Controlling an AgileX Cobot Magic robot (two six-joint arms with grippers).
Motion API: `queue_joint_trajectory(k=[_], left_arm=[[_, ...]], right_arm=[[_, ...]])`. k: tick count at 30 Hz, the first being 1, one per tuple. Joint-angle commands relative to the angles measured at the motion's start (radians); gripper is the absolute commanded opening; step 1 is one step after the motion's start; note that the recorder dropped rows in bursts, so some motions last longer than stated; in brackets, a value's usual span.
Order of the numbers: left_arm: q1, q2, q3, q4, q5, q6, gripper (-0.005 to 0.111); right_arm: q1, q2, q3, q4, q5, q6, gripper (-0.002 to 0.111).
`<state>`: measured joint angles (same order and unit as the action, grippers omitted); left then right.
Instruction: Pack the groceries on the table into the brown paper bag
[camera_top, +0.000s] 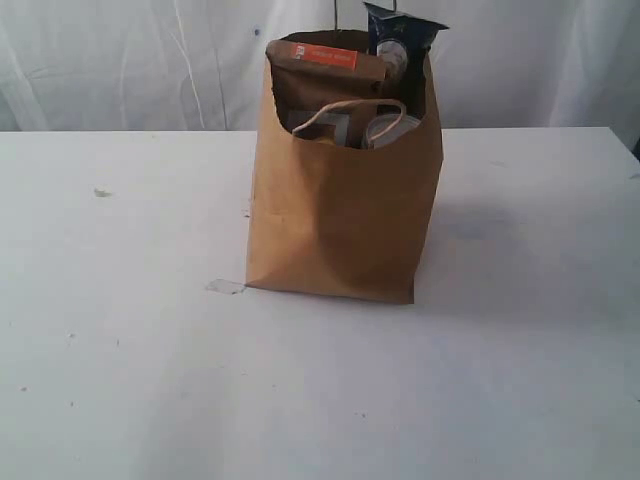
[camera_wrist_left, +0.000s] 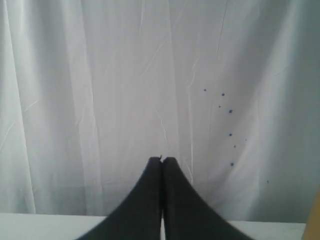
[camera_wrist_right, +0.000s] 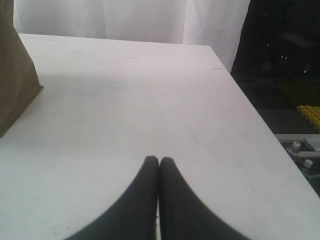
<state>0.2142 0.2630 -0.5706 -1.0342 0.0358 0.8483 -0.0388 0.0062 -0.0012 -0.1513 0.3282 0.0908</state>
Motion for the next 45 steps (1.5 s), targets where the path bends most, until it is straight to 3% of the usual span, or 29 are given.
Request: queue_joint_trajectory(k=[1,2,5,6,10,15,22,25,28,30,34,38,45], left_arm=[[-0.004,-0.022,0.066,0.039,0.021,-0.131,0.0],[-0.01,-0.027,0.079,0.171,0.021,-0.269,0.0],[-0.021,-0.043,0.108,0.741,0.023,-0.9,0.0],[-0.025,-0.054,0.116,0.844,0.023,-1.06,0.0],[-0.05,-0.065,0.151,1.025,0.007,-1.047,0.0],[-0.1,-0.065,0.227,1.053,0.061,-0.998,0.0],[-0.098,-0.065,0.326,1.05,0.011,-1.035,0.0],[-0.098,-0.065,0.452,1.05,-0.105,-1.024,0.0],[-0.098,-0.065,0.571,1.05,-0.134,-0.997,0.0],[-0.098,-0.065,0.571,1.053,0.037,-0.991,0.0],[-0.1,-0.065,0.571,0.93,0.051,-1.188,0.0],[-0.098,-0.065,0.571,0.949,0.276,-1.186,0.0],[-0.098,-0.065,0.571,1.053,0.301,-1.189,0.0]], right_arm=[[-0.004,-0.006,0.001,0.0,-0.01,-0.005,0.0],[-0.004,-0.006,0.001,0.0,-0.01,-0.005,0.0],[-0.004,-0.006,0.001,0.0,-0.01,-0.005,0.0],[-0.004,-0.006,0.001,0.0,-0.01,-0.005,0.0],[-0.004,-0.006,0.001,0.0,-0.01,0.028,0.0],[-0.004,-0.006,0.001,0.0,-0.01,0.019,0.0],[-0.004,-0.006,0.001,0.0,-0.01,0.019,0.0],[-0.004,-0.006,0.001,0.0,-0.01,0.019,0.0],[-0.004,-0.006,0.001,0.0,-0.01,0.019,0.0],[-0.004,-0.006,0.001,0.0,-0.01,0.019,0.0],[-0.004,-0.006,0.001,0.0,-0.012,0.019,0.0],[-0.004,-0.006,0.001,0.0,-0.012,0.019,0.0],[-0.004,-0.006,0.001,0.0,-0.012,0.019,0.0]])
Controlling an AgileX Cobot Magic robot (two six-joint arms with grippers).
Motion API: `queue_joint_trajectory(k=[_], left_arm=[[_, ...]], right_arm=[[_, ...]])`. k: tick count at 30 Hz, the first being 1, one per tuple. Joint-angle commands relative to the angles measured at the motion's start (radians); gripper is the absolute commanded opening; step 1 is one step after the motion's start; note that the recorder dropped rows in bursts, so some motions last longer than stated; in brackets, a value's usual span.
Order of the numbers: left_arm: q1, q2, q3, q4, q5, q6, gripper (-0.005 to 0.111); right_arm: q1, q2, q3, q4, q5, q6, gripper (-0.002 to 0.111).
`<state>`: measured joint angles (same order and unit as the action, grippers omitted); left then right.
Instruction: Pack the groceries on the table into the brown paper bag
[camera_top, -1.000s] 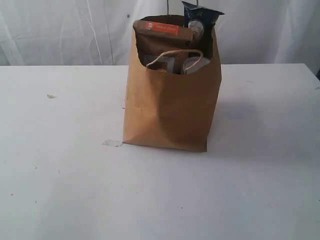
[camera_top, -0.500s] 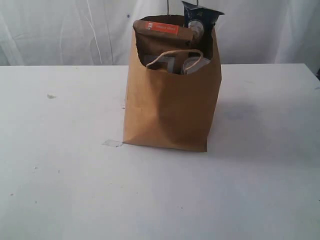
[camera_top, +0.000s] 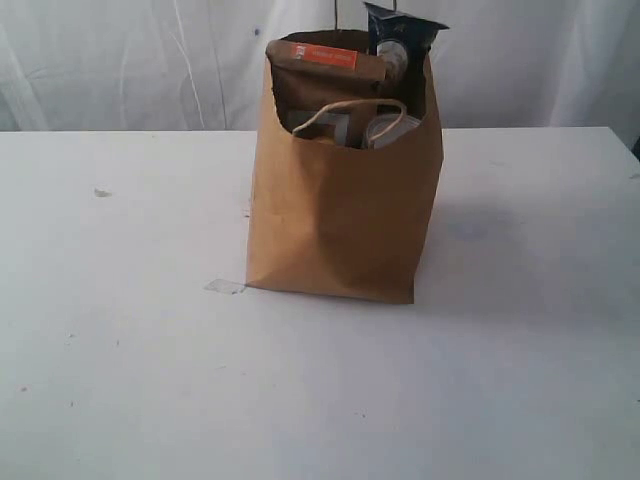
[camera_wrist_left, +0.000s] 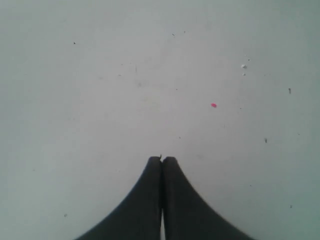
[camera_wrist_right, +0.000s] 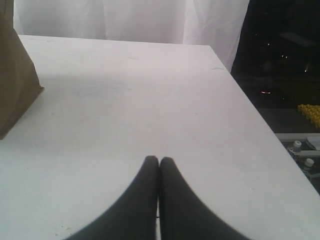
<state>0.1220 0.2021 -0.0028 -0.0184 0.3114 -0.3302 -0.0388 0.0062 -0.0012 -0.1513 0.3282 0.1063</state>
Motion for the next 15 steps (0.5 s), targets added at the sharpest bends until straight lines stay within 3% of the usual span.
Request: queue_joint_trajectory(k=[1,6,12,15], left_arm=[[-0.005,-0.004,0.003,0.038,0.025,-0.011,0.0],[-0.005,-0.004,0.003,0.038,0.025,-0.011,0.0],[0.006,-0.202,0.003,0.051,0.03,0.115,0.0],[0.008,-0.202,0.003,0.049,0.032,0.126,0.0]], right_arm=[[-0.004,-0.006,0.001,0.0,-0.012,0.004,0.0],[-0.004,-0.006,0.001,0.0,-0.012,0.004,0.0],[-0.004,-0.006,0.001,0.0,-0.012,0.004,0.0],[-0.004,-0.006,0.001,0.0,-0.013,0.004,0.0]])
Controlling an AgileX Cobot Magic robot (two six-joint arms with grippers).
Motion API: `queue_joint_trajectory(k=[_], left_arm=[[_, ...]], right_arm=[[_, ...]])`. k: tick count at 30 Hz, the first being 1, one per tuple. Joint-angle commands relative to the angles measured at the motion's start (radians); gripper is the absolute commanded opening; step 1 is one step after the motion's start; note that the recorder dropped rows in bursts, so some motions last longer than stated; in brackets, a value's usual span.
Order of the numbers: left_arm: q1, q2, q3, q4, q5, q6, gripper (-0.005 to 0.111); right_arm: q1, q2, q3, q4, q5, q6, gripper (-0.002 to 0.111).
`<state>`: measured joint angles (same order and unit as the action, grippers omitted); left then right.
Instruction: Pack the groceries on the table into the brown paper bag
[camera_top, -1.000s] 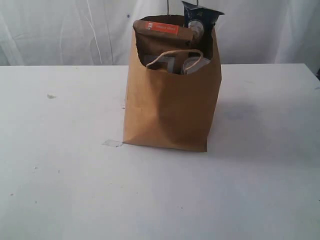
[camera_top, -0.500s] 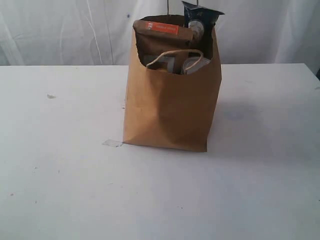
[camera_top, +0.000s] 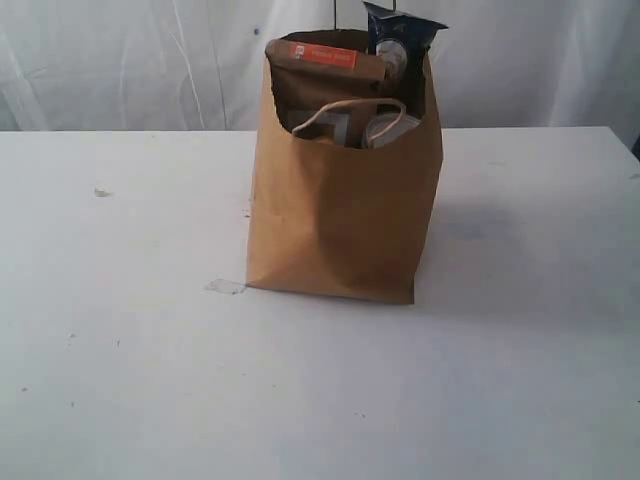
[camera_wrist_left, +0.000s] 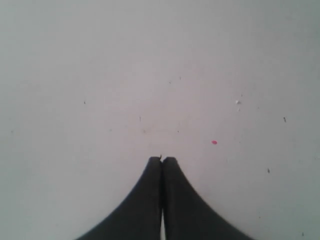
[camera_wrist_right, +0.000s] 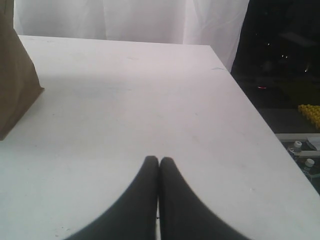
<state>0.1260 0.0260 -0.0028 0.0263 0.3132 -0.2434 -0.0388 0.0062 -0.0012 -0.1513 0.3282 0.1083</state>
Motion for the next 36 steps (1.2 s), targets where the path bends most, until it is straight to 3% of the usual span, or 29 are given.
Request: queue_joint_trajectory(k=[1,6,13,36], left_arm=[[0.004,-0.026,0.003,0.005,0.03,0.039,0.0],[0.011,-0.026,0.003,0.012,0.036,0.045,0.0],[0.011,-0.026,0.003,0.012,0.031,0.274,0.0],[0.011,-0.026,0.003,0.012,0.05,0.311,0.0]], right_arm=[[-0.004,-0.006,0.001,0.0,-0.013,0.002,0.0],[-0.004,-0.006,0.001,0.0,-0.011,0.002,0.0],[-0.004,-0.006,0.001,0.0,-0.011,0.002,0.0],[-0.002,-0.006,0.001,-0.004,-0.009,0.002,0.0]])
